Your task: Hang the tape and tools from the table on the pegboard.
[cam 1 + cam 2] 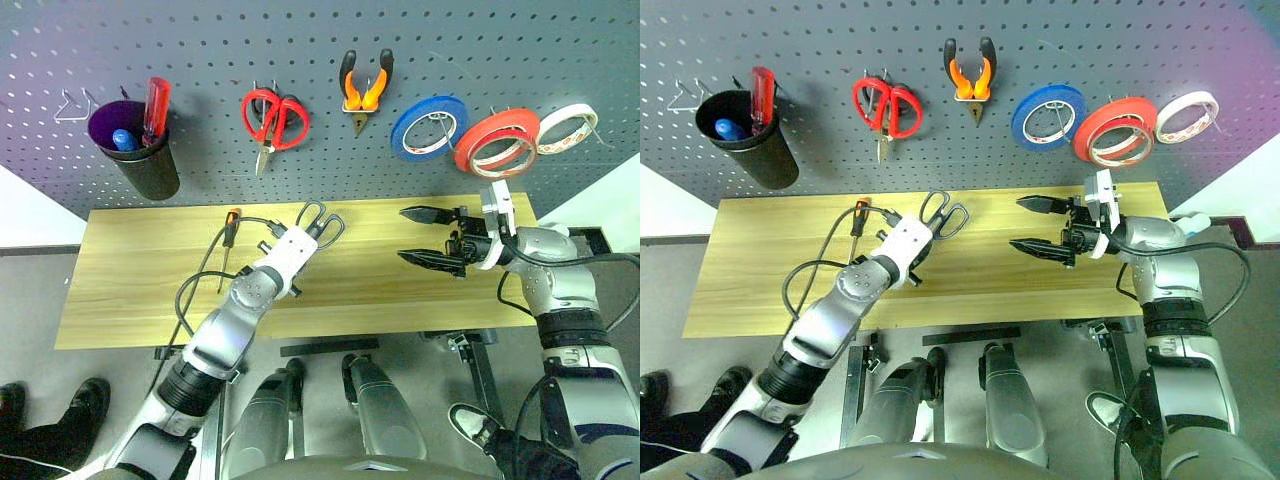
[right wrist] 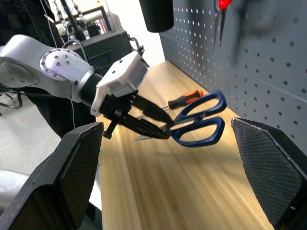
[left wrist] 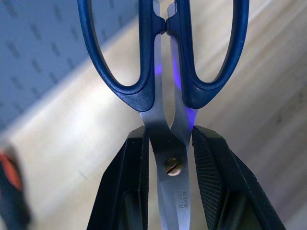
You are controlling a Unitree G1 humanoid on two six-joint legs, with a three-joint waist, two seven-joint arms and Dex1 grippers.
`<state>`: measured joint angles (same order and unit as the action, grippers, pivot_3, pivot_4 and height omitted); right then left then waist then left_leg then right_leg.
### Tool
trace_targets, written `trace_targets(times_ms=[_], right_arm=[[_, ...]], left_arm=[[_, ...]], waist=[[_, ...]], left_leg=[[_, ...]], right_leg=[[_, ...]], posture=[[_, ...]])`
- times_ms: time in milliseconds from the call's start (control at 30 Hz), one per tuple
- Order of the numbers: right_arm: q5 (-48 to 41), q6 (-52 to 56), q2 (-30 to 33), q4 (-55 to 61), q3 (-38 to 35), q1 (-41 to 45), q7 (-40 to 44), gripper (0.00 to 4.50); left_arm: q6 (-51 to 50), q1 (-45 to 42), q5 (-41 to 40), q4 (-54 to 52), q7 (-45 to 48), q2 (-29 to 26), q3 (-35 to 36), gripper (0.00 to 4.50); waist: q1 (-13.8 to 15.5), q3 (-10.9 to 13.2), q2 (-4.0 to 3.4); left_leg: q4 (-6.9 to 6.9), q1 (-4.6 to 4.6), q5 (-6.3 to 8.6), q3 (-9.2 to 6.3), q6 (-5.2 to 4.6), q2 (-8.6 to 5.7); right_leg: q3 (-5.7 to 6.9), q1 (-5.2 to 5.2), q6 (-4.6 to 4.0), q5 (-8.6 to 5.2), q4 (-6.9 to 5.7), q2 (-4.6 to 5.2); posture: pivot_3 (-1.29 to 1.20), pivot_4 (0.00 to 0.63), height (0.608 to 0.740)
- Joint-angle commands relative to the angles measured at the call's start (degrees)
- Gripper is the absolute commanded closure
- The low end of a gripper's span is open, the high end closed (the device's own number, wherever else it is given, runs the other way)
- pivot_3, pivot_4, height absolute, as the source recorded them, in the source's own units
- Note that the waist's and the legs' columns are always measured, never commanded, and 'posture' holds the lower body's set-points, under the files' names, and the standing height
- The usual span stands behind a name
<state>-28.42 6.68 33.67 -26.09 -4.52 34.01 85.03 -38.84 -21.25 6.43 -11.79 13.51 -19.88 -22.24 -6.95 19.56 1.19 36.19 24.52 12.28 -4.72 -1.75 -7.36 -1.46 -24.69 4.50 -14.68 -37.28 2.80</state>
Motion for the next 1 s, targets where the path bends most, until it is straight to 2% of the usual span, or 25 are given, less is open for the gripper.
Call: trace_targets(times_ms=[33, 333, 567, 800, 1000], right_arm=[[-0.17, -3.13, -0.45, -3.46, -1.82, 2.1, 1.21, 0.0], [0.73, -6.63, -0.94, -9.56, -2.01, 4.78, 2.56, 0.0], [1.4, -8.93, -1.31, -13.11, -2.5, 5.94, 3.15, 0.0], [2.11, -11.23, -1.86, -16.58, -2.58, 7.81, 3.37, 0.0], [2.91, -12.57, -1.7, -18.52, -2.62, 9.29, 3.59, 0.0]], left_arm=[[8.51, 2.38, 1.61, -1.81, 1.76, -2.09, 0.3, 3.48], [25.72, 8.7, 8.44, -2.98, -0.32, -7.08, 1.78, 3.48], [34.48, 9.33, 8.92, -4.16, -1.19, -7.64, 7.22, 3.48], [40.27, 9.28, 8.89, -5.63, -1.51, -7.17, 10.98, 3.48], [39.69, 9.47, 8.61, -6.25, -2.06, -6.41, 15.02, 3.48]], waist=[[0.0, -0.09, -0.12], [-0.03, -0.51, -0.37], [-0.03, -1.89, -0.54], [-0.15, -3.61, -0.64], [-0.24, -4.77, -0.73]], left_leg=[[0.0, 0.0, -0.01, 0.01, -0.01, 0.0], [0.06, 0.0, -0.13, 0.03, -0.06, 0.0], [0.12, 0.0, -0.16, 0.05, -0.04, 0.0], [0.22, -0.01, -0.16, 0.08, -0.04, 0.0], [0.33, -0.03, -0.16, 0.09, -0.04, 0.02]], right_leg=[[0.01, 0.0, 0.0, 0.0, 0.0, 0.0], [0.02, -0.03, -0.02, 0.1, -0.05, -0.01], [0.04, -0.01, 0.0, 0.22, -0.07, -0.02], [0.04, 0.01, 0.02, 0.28, -0.09, -0.03], [0.04, 0.04, 0.02, 0.29, -0.19, -0.06]], posture=[[-0.26, 0.246, 0.74], [-0.25, 0.21, 0.74], [-0.24, 0.182, 0.74], [-0.24, 0.16, 0.74], [-0.23, 0.151, 0.74]])
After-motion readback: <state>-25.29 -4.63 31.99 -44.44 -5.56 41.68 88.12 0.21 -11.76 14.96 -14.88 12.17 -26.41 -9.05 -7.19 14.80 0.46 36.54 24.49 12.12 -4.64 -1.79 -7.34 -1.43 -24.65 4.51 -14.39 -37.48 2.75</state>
